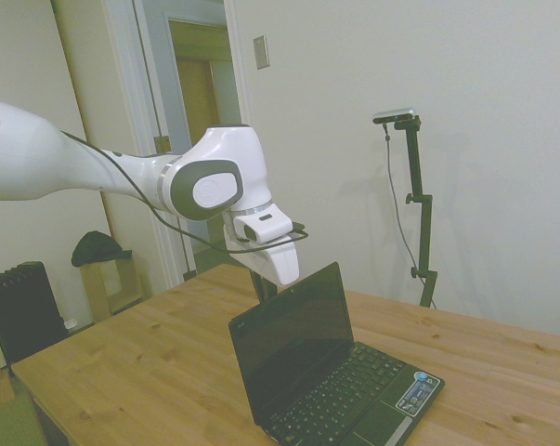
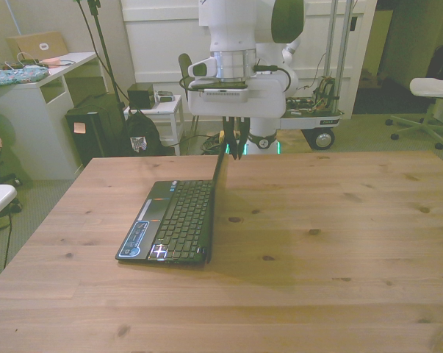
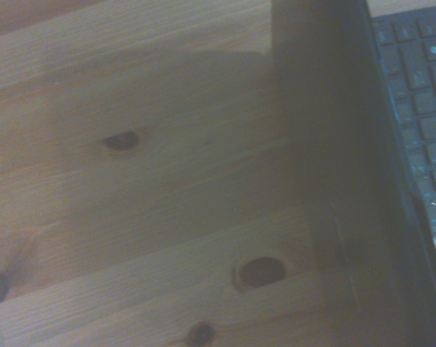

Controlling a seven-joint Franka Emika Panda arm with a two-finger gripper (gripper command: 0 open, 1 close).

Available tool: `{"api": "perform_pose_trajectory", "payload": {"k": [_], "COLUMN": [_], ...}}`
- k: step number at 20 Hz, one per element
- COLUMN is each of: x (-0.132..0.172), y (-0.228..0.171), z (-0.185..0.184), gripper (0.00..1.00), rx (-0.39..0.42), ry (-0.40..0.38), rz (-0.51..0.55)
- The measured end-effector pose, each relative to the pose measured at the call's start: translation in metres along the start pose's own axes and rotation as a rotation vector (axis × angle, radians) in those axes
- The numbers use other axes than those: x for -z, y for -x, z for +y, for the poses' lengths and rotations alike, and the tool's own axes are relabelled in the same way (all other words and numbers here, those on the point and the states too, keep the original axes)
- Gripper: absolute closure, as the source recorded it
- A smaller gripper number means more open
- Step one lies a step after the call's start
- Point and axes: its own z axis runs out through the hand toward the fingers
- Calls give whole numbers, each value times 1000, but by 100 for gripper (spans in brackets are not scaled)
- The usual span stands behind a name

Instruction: Close the laptop

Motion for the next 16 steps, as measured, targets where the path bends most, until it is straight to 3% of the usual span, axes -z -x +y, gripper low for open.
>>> {"api": "perform_pose_trajectory", "payload": {"k": [10,16], "x": [-20,-70], "y": [-87,-134], "z": [93,136], "gripper": [100,100], "rx": [-56,-72], "ry": [39,84], "rz": [-12,-14]}}
